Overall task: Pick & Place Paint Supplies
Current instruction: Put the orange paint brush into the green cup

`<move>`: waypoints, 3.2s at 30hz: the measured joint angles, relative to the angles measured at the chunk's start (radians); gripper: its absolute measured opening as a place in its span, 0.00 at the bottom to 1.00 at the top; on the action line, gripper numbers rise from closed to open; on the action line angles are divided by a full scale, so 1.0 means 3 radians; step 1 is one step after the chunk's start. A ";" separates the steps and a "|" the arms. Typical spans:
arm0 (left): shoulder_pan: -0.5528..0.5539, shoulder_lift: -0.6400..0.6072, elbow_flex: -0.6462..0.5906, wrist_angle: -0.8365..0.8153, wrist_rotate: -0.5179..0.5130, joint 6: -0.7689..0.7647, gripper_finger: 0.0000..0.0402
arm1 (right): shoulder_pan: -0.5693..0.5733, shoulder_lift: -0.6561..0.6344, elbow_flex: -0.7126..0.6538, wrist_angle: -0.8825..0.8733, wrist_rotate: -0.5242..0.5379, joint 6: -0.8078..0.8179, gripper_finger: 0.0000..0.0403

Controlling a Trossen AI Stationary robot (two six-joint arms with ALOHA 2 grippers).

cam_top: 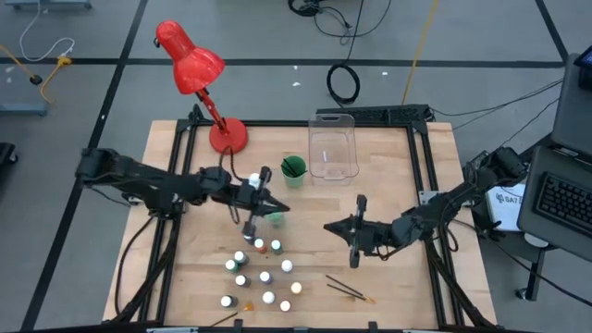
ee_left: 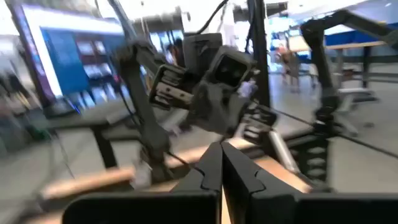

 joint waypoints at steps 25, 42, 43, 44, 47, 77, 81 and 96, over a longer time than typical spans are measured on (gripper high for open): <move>-0.2679 -0.0764 0.0611 -0.4892 -0.1802 -0.3397 0.00 | 0.0114 0.0000 -0.0127 -0.1653 -0.0078 0.1902 0.00; -0.3636 0.1282 0.1362 -0.4461 -0.1459 -0.5044 0.00 | 0.0114 0.0000 -0.0126 -0.1699 -0.0087 0.1700 0.00; -0.3617 0.1333 0.1444 -0.4563 -0.1552 -0.5009 0.00 | 0.0108 0.0000 -0.0127 -0.1698 -0.0087 0.1677 0.00; -0.3597 0.1365 0.1499 -0.4617 -0.1621 -0.4957 0.00 | 0.0099 0.0000 -0.0127 -0.1697 -0.0089 0.1649 0.00; -0.3548 0.1382 0.1589 -0.4628 -0.1891 -0.4617 0.00 | 0.0082 0.0000 -0.0127 -0.1697 -0.0088 0.1642 0.00; -0.0734 -0.1613 -0.0722 -0.1836 -0.1564 -0.0364 0.00 | 0.0935 0.0233 0.0639 -0.3735 -0.1733 0.4929 0.00; -0.0642 -0.1584 -0.1134 -0.1313 -0.1599 -0.0317 0.01 | 0.0932 0.0484 0.0640 -0.3118 -0.1569 0.4724 0.00; -0.0612 -0.1636 -0.1571 -0.0434 -0.1632 0.0184 0.01 | 0.0193 0.1351 0.0667 -0.2620 -0.1764 0.4116 0.29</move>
